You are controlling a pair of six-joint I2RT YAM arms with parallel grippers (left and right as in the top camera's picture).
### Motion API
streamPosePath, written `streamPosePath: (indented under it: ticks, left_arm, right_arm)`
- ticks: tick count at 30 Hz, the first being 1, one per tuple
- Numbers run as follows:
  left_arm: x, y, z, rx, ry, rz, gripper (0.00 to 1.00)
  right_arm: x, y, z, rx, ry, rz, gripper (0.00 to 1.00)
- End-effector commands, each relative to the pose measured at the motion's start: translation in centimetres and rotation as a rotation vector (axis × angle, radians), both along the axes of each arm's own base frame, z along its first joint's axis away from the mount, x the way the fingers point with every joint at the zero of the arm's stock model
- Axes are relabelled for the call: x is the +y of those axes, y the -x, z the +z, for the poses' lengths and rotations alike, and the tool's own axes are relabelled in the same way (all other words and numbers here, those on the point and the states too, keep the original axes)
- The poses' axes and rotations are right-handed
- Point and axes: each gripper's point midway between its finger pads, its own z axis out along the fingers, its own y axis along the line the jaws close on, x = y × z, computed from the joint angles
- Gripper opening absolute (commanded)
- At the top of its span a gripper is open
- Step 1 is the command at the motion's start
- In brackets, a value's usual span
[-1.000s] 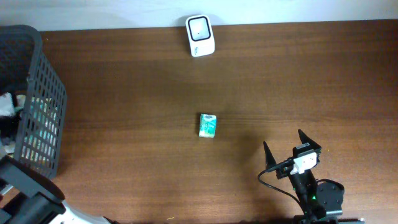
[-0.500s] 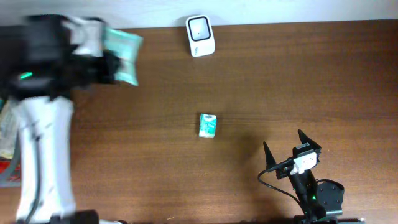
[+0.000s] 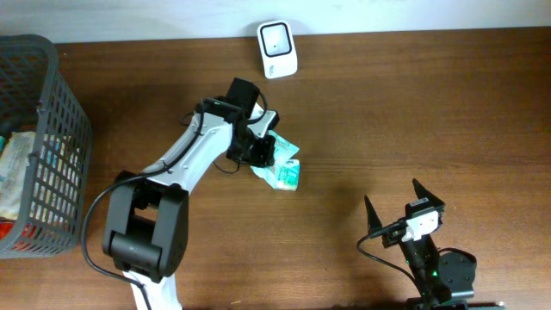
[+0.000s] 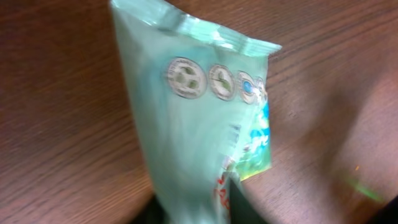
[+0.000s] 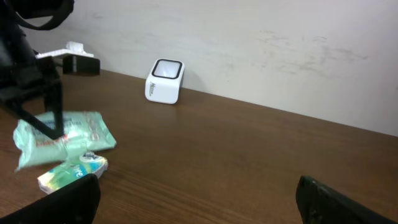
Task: Scan the item barcode
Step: 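Pick a green wet-wipes pack from the basket with the left gripper, place beside tissues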
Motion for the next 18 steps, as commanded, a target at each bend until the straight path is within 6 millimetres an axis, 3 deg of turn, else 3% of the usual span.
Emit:
streamPosePath:
  ticks: [1, 5, 7, 8, 9, 11, 13, 14, 15, 18]
  left_arm:
    - [-0.9, 0.5, 0.5, 0.016, 0.008, -0.013, 0.99]
    - [1.4, -2.1, 6.8, -0.04, -0.07, 0.041, 0.99]
    - [3.7, -4.4, 12.9, -0.145, -0.108, 0.094, 0.99]
    - [5.5, -5.6, 17.3, -0.243, -0.12, 0.106, 0.99]
    - [6.7, -6.2, 19.9, -0.301, -0.127, 0.131, 0.99]
    - [11.6, -7.0, 28.4, -0.502, -0.116, 0.253, 0.99]
    - [16.1, -6.7, 33.2, -0.626, -0.118, 0.363, 0.99]
    - [17.9, -6.3, 34.4, -0.659, -0.131, 0.408, 0.99]
    - [21.3, -5.7, 35.8, -0.695, -0.163, 0.493, 0.99]
    - [29.2, -4.0, 36.1, -0.661, -0.227, 0.753, 0.99]
  right_arm:
    - [-0.1, 0.0, -0.2, 0.005, -0.011, -0.002, 0.98]
    - [-0.1, 0.0, -0.2, 0.005, -0.011, -0.002, 0.99]
    - [-0.1, 0.0, -0.2, 0.005, -0.011, -0.002, 0.98]
    - [-0.1, 0.0, -0.2, 0.005, -0.011, -0.002, 0.99]
    - [-0.1, 0.0, -0.2, 0.005, -0.011, -0.002, 0.99]
    - [-0.1, 0.0, -0.2, 0.005, -0.011, -0.002, 0.98]
    - [-0.1, 0.0, -0.2, 0.005, -0.011, -0.002, 0.99]
    - [-0.1, 0.0, -0.2, 0.005, -0.011, -0.002, 0.99]
    - [-0.1, 0.0, -0.2, 0.005, -0.011, -0.002, 0.99]
    - [-0.1, 0.0, -0.2, 0.005, -0.011, -0.002, 0.98]
